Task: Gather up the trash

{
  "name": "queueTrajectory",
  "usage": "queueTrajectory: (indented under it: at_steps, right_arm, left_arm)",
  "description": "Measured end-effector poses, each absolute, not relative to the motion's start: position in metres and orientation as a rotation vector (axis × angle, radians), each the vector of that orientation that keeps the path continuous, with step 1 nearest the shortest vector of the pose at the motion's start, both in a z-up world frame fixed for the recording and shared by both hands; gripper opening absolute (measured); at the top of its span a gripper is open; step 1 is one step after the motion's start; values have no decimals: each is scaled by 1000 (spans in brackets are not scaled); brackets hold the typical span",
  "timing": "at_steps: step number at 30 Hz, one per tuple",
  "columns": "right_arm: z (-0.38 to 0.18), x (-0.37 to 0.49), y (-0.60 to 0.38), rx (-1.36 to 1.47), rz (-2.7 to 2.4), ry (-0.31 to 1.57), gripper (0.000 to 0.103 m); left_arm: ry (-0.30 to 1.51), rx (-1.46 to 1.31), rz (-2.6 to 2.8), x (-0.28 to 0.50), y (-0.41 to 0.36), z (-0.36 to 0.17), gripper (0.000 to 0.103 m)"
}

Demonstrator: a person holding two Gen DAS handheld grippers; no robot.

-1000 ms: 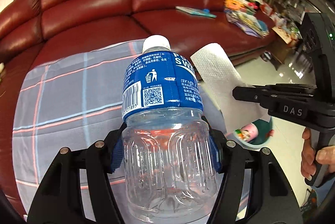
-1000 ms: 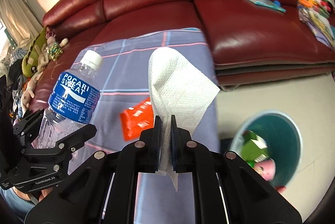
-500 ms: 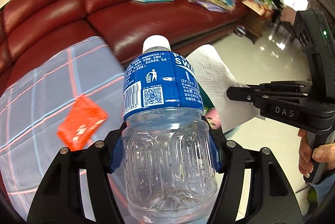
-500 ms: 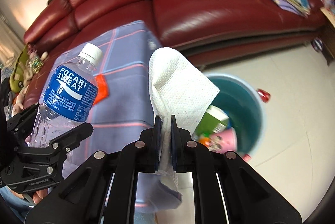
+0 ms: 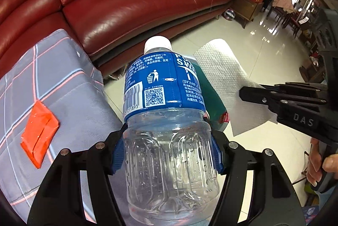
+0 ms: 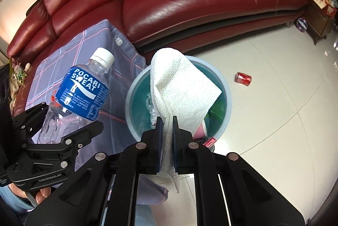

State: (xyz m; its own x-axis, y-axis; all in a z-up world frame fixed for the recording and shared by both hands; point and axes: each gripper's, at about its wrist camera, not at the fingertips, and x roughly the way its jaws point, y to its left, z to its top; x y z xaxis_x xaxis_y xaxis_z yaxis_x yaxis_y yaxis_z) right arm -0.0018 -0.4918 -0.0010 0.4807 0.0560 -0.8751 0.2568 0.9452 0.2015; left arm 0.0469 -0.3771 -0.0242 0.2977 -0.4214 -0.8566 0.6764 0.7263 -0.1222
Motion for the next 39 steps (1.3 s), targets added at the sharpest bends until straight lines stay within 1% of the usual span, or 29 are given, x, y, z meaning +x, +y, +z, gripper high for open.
queueTrajectory:
  at_steps: [9, 12, 15, 19, 26, 27, 28, 30, 35, 37, 38, 39]
  right_arm:
    - [-18, 5, -504, 360, -158, 1097, 10]
    - [-22, 7, -506, 363, -163, 1108, 10]
    - [-26, 12, -503, 360, -160, 1121, 10]
    - [-29, 19, -498, 354, -150, 1129, 10]
    - [-35, 30, -487, 359, -124, 1142, 13]
    - [-36, 31, -487, 363, -124, 1144, 15]
    - [-37, 33, -487, 371, -124, 1146, 24]
    - [-38, 34, -488, 387, -130, 1145, 32]
    - [-38, 36, -486, 383, -140, 1146, 37]
    - [-38, 37, -485, 383, -135, 1148, 45]
    - [-37, 38, -485, 383, -134, 1148, 46]
    - [-37, 38, -484, 380, -137, 1146, 50]
  left_arm:
    - [1053, 282, -735, 68, -393, -36, 64]
    - [1036, 274, -729, 68, -390, -31, 74]
    - [1027, 274, -715, 69, -381, -28, 77]
    - [1036, 255, -684, 71, -367, -29, 87]
    - [1047, 220, -640, 70, -339, -27, 91]
    - [1047, 216, -637, 70, -336, -27, 92]
    - [1047, 216, -635, 71, -334, -28, 92]
    - [1049, 217, -630, 72, -330, -28, 92]
    - [1056, 211, -630, 73, -323, -30, 92]
    - [1056, 211, -627, 74, -321, -30, 92]
    - [1055, 212, -625, 73, -320, -30, 92]
    - [1056, 213, -624, 73, -319, -30, 92]
